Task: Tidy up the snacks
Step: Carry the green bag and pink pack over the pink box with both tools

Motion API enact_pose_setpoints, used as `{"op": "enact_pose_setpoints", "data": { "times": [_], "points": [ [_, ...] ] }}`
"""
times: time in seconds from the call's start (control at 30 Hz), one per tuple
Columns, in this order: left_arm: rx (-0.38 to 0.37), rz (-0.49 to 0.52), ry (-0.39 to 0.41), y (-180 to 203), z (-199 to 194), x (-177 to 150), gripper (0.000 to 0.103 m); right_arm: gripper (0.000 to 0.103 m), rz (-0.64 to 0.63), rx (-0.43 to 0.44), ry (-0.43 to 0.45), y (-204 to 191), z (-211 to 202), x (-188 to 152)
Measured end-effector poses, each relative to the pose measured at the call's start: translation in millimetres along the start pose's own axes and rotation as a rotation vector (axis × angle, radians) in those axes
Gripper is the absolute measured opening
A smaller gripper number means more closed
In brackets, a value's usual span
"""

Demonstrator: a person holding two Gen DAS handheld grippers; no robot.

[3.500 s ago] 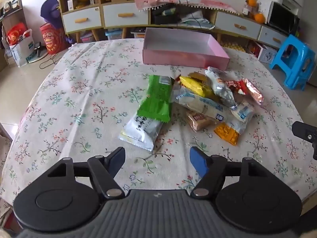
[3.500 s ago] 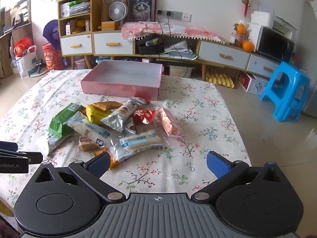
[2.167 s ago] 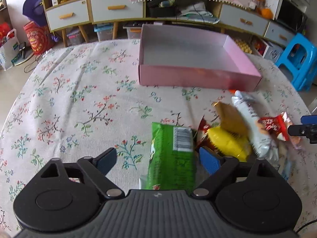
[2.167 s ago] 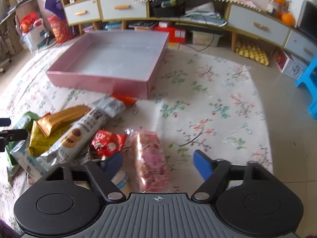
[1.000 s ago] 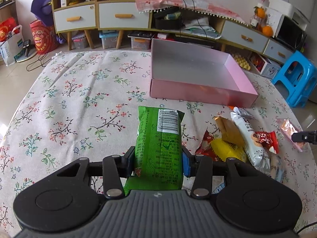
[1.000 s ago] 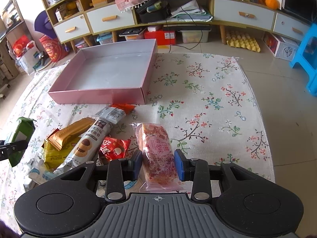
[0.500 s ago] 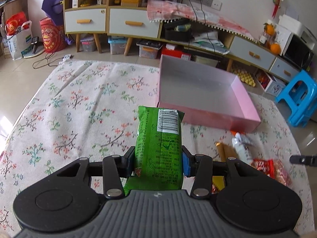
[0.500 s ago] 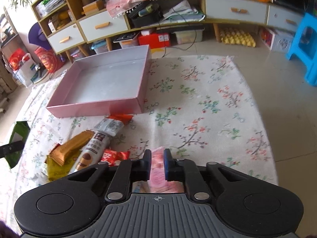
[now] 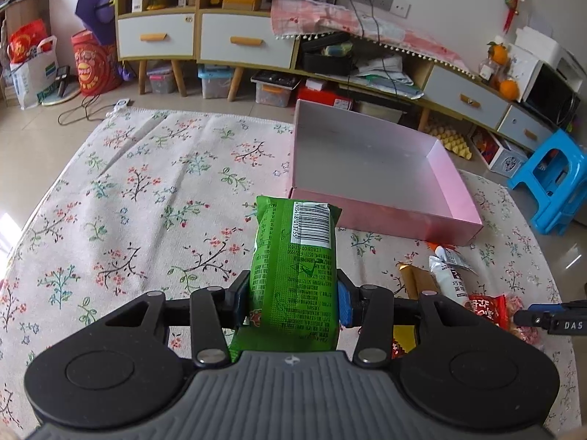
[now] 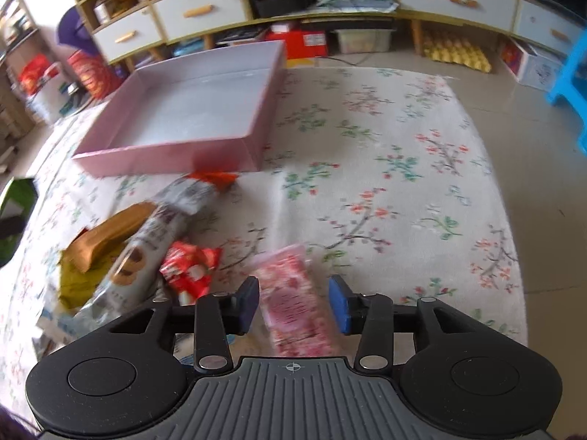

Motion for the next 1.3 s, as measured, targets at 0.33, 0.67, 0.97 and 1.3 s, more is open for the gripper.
{"op": "enact_pose_setpoints", "data": {
  "times": [0.33, 0.67, 0.97, 1.3],
  "points": [
    [0.004, 0.002, 0.008, 3, -3, 6, 0.042, 0.032, -0.022, -0.045, 0.025, -1, -8, 4],
    [0.004, 0.027, 0.022, 16, 0, 16, 0.042, 0.032, 0.042, -0.015, 0.082, -4, -19, 25],
    [0.004, 0.052, 0.030, 32, 8, 27, 0.042, 0.032, 0.093, 0.030, 0.123, -13, -23, 45],
    [-0.001, 0.007, 0.093, 37, 32, 92, 0.042, 0.032, 0.191, 0.158, 0.144, -56, -11, 104]
  ]
}}
Point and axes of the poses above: each gripper's, at about its wrist camera, not at the fingertips, and z roughly the way its jaws point, y to its right, x to its top, the point moved 9 cm from there along z, roughly the way its jaws point, and after that the axes turned 13 degrees about z, right-handed, at the moved point
